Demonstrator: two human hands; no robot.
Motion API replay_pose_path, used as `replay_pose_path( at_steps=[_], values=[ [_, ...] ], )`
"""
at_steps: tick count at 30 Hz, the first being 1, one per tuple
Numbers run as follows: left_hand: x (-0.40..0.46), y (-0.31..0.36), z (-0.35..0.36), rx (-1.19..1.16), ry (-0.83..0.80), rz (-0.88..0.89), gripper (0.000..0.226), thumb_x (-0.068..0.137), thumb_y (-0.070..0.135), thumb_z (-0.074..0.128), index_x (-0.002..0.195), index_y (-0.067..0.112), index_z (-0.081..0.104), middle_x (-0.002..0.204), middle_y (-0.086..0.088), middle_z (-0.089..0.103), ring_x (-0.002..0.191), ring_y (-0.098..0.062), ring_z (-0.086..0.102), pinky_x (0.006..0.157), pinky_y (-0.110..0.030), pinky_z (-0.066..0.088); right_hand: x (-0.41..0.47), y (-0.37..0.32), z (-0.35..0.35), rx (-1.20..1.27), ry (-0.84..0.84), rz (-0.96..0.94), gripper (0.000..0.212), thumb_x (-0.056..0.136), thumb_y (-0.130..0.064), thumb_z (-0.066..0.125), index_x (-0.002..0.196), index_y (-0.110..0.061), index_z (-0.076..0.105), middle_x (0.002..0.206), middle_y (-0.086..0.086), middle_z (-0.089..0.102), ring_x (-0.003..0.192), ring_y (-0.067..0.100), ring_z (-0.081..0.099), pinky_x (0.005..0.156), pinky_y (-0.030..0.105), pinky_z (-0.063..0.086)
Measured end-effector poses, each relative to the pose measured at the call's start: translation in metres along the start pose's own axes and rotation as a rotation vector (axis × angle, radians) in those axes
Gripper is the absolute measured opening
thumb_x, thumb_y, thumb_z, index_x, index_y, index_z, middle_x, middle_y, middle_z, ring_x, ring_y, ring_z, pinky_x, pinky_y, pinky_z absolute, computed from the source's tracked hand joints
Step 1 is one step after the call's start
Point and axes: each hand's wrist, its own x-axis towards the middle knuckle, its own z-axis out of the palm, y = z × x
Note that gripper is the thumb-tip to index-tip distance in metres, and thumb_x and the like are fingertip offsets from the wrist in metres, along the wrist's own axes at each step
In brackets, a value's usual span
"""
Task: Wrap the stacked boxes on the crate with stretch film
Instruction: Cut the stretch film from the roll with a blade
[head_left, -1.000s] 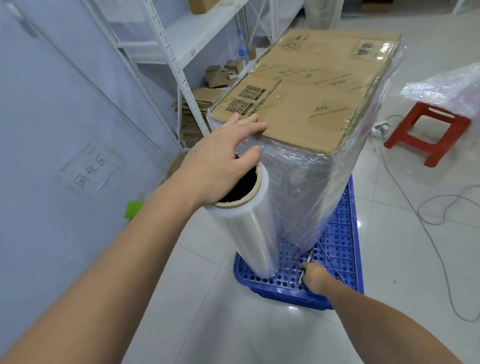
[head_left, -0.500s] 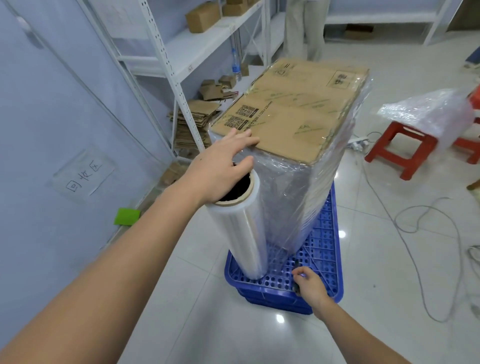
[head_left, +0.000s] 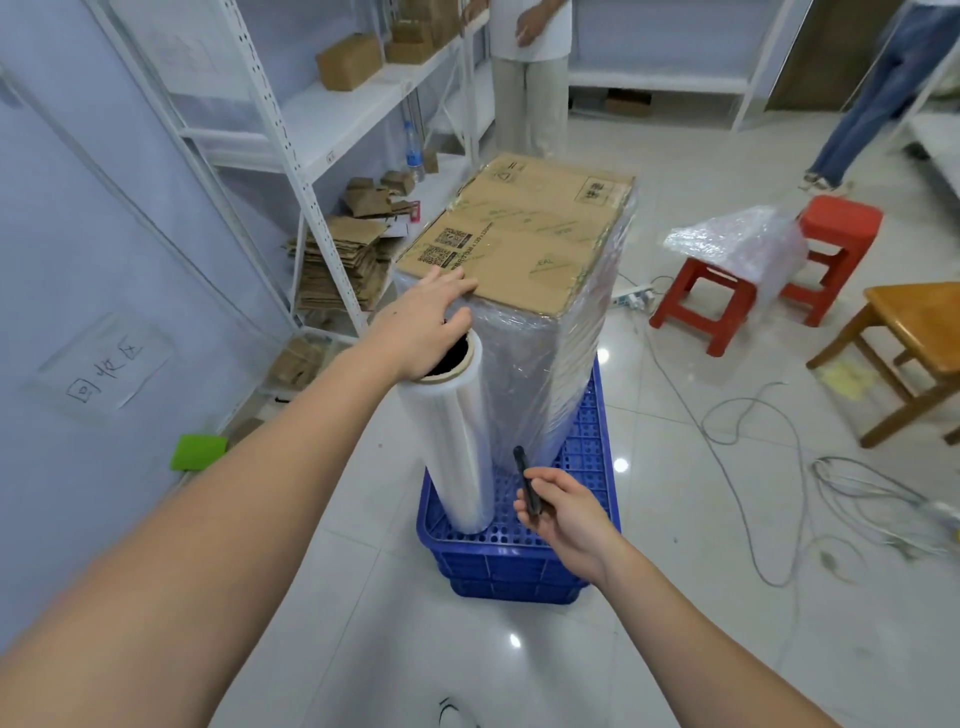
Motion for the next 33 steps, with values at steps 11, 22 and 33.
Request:
replay_pose_path(
  at_steps=[11,22,33],
  values=[
    [0.001,-0.007,0.001,-0.033,-0.015,0.037,0.052,0.11,0.034,0.038,0.161,0.027,0.035,0.171,0.007,0.019,0.159,-0.015,0.006,0.125,-0.044,0.02,-0.043,-0.01,0.041,-0.131,-0.048,-0.154,0.028,0.095,0.006,0.051,0.111,-0.008,0.07,0.088,0.011,0.069,0.079,0.025,0.063,0.076,0.034,0.055],
    [-0.001,-0.011,0.002,0.004,0.002,0.07,0.051,0.109,0.034,0.036,0.16,0.026,0.036,0.172,0.006,0.019,0.159,-0.015,0.007,0.126,-0.044,0.022,-0.071,-0.044,0.069,-0.664,0.069,-0.459,0.032,0.097,-0.038,0.06,0.069,-0.022,0.056,0.062,-0.006,0.042,0.057,0.009,0.039,0.057,0.022,0.035],
    [-0.009,-0.003,0.0,0.09,0.017,0.028,0.049,0.111,0.032,0.033,0.16,0.027,0.037,0.171,0.002,0.021,0.159,-0.019,0.015,0.125,-0.038,0.019,-0.07,-0.09,0.071,-0.536,-0.17,-0.352,0.019,0.099,-0.014,0.053,0.114,-0.016,0.063,0.069,0.002,0.044,0.062,0.017,0.042,0.06,0.032,0.036]
  ],
)
